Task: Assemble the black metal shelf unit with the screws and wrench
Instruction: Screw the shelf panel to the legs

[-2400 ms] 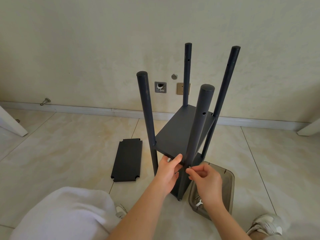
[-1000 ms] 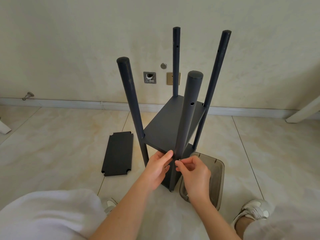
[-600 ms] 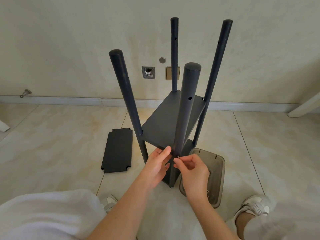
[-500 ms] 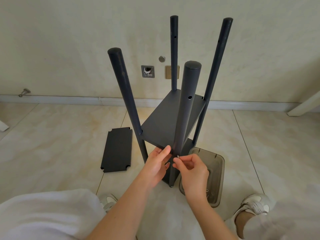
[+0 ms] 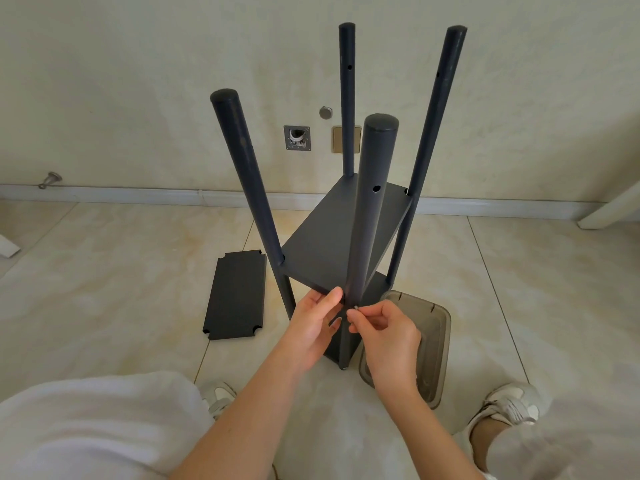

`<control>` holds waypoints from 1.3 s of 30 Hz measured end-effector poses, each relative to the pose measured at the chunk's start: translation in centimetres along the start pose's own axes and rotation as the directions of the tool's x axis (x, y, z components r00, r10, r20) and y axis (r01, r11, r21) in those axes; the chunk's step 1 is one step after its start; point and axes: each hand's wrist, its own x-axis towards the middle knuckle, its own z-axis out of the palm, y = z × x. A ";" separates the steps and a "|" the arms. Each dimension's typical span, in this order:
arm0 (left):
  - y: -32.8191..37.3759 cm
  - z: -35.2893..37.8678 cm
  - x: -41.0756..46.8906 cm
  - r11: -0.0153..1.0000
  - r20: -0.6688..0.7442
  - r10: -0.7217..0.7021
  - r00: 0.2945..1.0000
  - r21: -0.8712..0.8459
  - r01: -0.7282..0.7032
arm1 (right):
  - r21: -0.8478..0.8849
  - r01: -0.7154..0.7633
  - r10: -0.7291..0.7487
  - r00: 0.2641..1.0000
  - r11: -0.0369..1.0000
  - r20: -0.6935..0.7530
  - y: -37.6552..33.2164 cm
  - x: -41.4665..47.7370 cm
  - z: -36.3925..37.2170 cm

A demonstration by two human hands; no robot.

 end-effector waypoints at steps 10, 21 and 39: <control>0.1 0.0 0.0 1.000 -0.008 0.013 1.000 0.025 -0.013 | 0.024 -0.031 0.031 1.000 0.999 -0.002 0.0 0.0 0.3; 0.1 0.1 -0.1 0.998 -0.040 0.003 0.999 0.059 -0.001 | 0.009 -0.008 0.008 1.000 1.000 -0.018 0.3 -0.1 0.2; 0.2 0.2 -0.3 0.999 -0.030 0.000 1.000 0.046 0.002 | -0.068 -0.005 0.009 0.998 0.998 0.065 -0.2 0.9 -0.6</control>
